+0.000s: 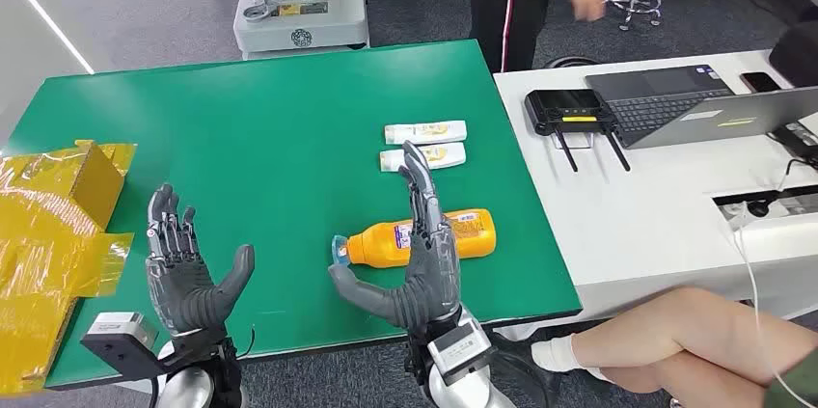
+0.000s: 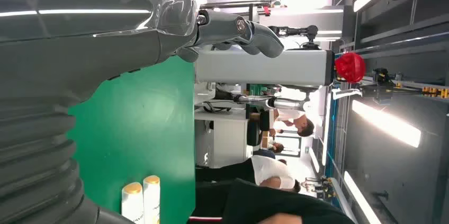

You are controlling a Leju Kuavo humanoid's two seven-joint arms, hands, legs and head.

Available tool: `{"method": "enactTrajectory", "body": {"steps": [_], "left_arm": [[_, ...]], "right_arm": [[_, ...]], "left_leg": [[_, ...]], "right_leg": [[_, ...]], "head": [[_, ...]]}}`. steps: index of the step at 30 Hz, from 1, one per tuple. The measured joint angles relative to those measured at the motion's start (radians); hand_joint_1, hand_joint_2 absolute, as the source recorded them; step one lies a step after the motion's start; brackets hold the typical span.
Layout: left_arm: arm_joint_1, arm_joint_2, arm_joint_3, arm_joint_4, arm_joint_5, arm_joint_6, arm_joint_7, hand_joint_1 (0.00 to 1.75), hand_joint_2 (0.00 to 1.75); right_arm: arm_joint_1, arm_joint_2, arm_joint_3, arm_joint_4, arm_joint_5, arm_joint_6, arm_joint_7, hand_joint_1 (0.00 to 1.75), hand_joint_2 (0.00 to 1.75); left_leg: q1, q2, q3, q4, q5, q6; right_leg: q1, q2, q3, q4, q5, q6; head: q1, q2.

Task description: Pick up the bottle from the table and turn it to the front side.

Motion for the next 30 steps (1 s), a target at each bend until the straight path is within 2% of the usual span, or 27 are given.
{"method": "enactTrajectory", "body": {"steps": [5,9,18,22,30], "left_arm": [[0.000,0.000,0.000,0.000,0.002,0.005,0.000,0.00,1.75],[0.000,0.000,0.000,0.000,0.010,0.013,0.000,0.00,1.75],[0.004,0.001,0.000,0.000,0.023,0.002,0.000,0.00,1.75],[0.004,0.001,0.001,0.000,0.040,-0.018,0.000,0.00,1.75],[0.004,0.001,0.006,0.002,0.056,-0.075,0.000,0.00,1.75]], "right_arm": [[0.002,0.000,0.000,-0.002,0.014,-0.002,-0.002,0.00,1.75],[0.013,-0.004,-0.004,-0.025,0.095,-0.022,0.010,0.00,1.75],[0.063,-0.027,-0.073,-0.108,0.398,-0.035,0.162,0.00,1.75],[0.062,-0.073,-0.117,-0.100,0.485,0.001,0.213,0.00,1.75],[0.028,-0.214,-0.148,-0.077,0.603,0.037,0.291,0.00,1.75]], "left_leg": [[0.000,0.000,0.000,0.000,0.000,0.000],[0.000,0.000,0.000,0.000,0.000,0.000],[0.000,0.000,0.000,0.000,0.000,0.000],[0.000,0.000,0.000,0.000,0.000,0.000],[-0.001,0.000,0.000,0.001,0.000,0.000]], "right_leg": [[0.000,0.000,0.000,0.000,0.000,0.000],[0.000,0.000,0.000,0.000,0.000,0.000],[0.000,0.000,0.000,0.000,0.000,0.000],[0.000,0.000,0.000,0.000,0.000,0.000],[-0.001,0.000,0.000,-0.001,0.000,0.000]], "head": [[0.000,0.000],[0.000,0.000],[0.000,0.000],[0.000,0.000],[0.000,0.000]]}}
